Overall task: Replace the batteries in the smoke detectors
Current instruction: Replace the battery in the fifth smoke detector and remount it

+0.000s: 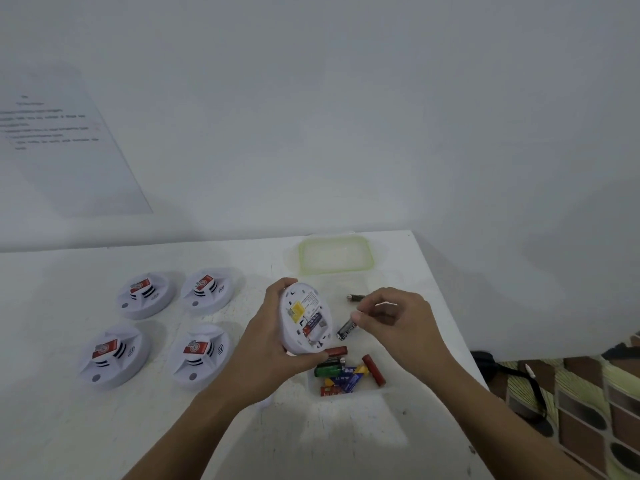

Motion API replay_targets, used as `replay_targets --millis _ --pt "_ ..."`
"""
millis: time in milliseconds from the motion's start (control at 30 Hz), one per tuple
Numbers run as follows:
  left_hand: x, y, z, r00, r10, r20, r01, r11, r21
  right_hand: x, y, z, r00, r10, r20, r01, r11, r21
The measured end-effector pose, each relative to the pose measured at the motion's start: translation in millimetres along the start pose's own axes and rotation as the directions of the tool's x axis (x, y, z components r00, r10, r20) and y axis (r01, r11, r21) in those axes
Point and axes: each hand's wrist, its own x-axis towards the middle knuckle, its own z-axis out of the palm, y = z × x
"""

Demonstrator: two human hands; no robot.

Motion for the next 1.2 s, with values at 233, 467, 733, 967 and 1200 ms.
replay_targets --millis 233,467,733,967,1200 --pt "-7 -4 -1 0.999 -0.050 0.016 0.051 0.996 -0.067 -9 24 3 0.987 -0.139 0.083 0.160 0.914 -0.372" --pt "-8 -5 0 0.997 -0.059 0.039 0.064 0.988 -0.139 -14 28 1 0.964 -0.194 0.181 0.263 0.785 -0.560" --pt "-7 5 1 0.999 -0.040 -0.023 0.036 0.986 -0.164 -10 -12 14 0.991 -0.081 0.107 0.086 0.995 -0.046" --pt "-6 11 0 0.998 -0.028 -0.060 0.016 0.982 -0.190 -9 -19 36 0.993 -0.100 0.066 0.103 0.994 -0.047" --pt "-7 12 -3 0.999 -0.044 -0.031 0.040 0.992 -0.121 -4 -20 38 0.987 -0.143 0.070 0.148 0.987 -0.067"
